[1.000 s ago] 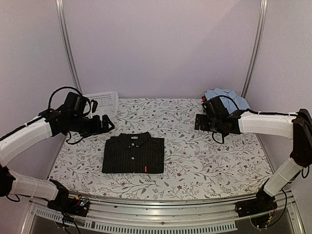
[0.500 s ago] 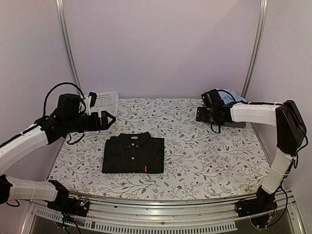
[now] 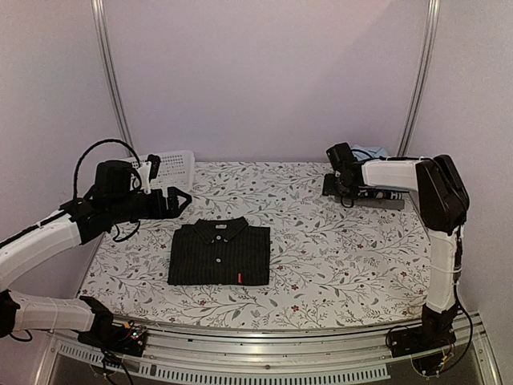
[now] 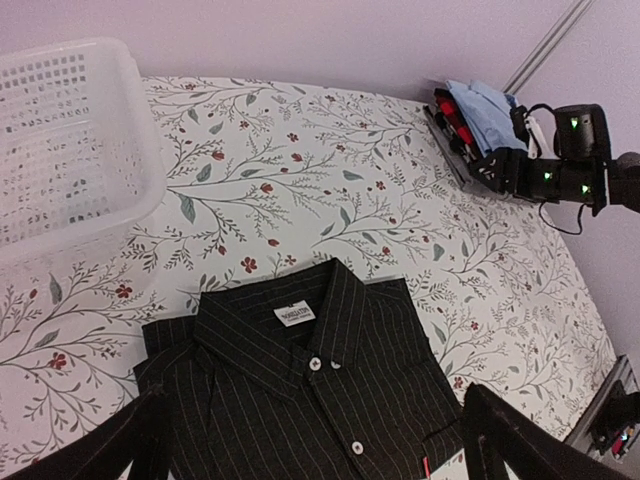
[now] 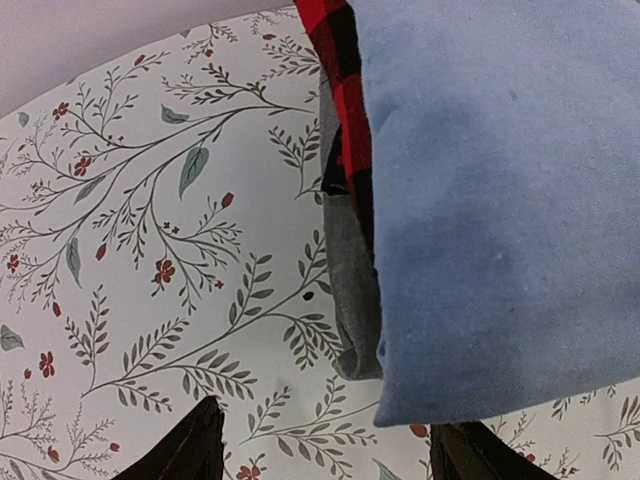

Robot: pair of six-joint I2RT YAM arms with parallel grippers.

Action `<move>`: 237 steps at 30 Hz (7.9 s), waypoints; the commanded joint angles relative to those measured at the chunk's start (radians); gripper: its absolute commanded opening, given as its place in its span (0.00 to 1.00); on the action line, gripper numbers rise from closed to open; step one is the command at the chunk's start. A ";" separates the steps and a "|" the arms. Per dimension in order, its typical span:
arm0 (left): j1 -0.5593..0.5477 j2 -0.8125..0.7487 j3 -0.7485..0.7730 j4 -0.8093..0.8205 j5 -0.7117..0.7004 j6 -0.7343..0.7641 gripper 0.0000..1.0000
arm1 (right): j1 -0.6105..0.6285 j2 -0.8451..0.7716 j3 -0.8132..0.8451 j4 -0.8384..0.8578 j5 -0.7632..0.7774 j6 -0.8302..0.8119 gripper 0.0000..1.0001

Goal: Fold and stack the long sleeve shirts
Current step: Move the square-folded shirt to the center of the board, then move the square-folded shirt to the corner of the board, then pick up the square-folded shirt from the corner of the board, then place the square-folded shirt on the square-folded shirt.

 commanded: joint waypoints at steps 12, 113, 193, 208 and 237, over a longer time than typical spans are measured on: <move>-0.007 -0.008 -0.013 0.016 0.006 0.028 1.00 | -0.026 0.198 0.171 -0.108 0.057 0.067 0.51; -0.024 0.179 -0.327 0.004 0.049 -0.362 1.00 | 0.556 -0.006 -0.200 0.081 -0.297 0.227 0.54; -0.179 0.183 -0.246 -0.130 0.026 -0.455 0.00 | 0.589 0.001 -0.119 -0.047 -0.293 0.210 0.00; -0.181 0.039 -0.178 -0.296 -0.024 -0.428 0.00 | 0.606 -0.033 0.020 -0.142 -0.285 0.178 0.00; -0.276 0.397 0.553 -0.353 -0.009 -0.280 0.00 | 0.388 -0.329 0.153 -0.382 -0.145 -0.054 0.00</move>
